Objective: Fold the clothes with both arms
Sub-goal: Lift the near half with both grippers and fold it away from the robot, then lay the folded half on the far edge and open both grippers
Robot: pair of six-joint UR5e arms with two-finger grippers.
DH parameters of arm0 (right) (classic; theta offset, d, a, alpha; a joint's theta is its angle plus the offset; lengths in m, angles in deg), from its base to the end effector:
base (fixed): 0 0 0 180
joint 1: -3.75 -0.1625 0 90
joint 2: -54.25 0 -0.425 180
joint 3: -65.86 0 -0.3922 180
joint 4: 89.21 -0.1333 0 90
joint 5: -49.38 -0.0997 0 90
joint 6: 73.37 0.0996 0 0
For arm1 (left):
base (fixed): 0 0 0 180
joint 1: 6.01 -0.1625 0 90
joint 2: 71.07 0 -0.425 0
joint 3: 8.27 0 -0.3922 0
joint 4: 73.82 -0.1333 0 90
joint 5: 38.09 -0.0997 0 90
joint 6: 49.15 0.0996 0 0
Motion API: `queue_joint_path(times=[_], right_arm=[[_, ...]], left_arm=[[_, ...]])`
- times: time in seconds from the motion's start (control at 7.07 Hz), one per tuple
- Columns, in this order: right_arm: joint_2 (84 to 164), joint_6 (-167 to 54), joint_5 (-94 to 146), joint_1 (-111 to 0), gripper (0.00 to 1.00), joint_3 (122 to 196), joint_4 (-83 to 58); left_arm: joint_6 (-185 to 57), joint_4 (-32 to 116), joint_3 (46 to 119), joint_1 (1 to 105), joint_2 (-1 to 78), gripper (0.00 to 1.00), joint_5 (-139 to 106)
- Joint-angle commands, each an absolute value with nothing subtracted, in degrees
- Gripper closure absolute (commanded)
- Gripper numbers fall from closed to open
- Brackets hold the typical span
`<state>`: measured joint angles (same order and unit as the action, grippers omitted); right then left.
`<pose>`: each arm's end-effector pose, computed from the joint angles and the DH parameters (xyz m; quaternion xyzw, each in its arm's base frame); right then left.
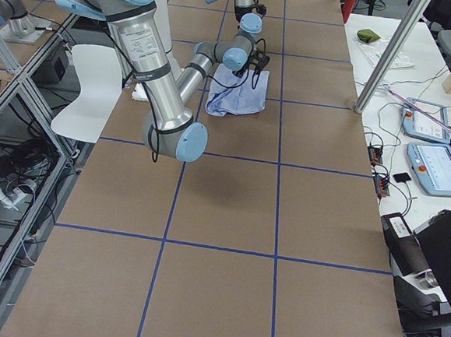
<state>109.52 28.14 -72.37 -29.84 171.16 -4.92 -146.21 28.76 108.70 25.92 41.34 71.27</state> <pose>-0.4719 -0.4105 0.1765 -0.1512 -0.4876 0.2080 0.8343 0.4113 -0.3745 0.2139 -0.0315 0.5265 -0.2005 0.8256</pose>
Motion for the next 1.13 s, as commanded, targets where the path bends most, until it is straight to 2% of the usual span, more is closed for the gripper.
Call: queue_joint_path(times=[0.0,0.71,0.99], right_arm=[[106.6,26.3,-72.3,-30.5,1.00,166.0,-5.0],[103.6,26.2,-72.3,-31.3,1.00,152.6,-13.6],[103.2,26.2,-72.3,-31.4,1.00,152.2,-13.8]], left_arm=[[-145.5,31.9,104.0,27.2,41.3,1.00,71.2],[-145.5,43.2,93.6,27.7,41.9,1.00,71.2],[-145.5,45.4,90.9,27.9,42.7,1.00,71.2]])
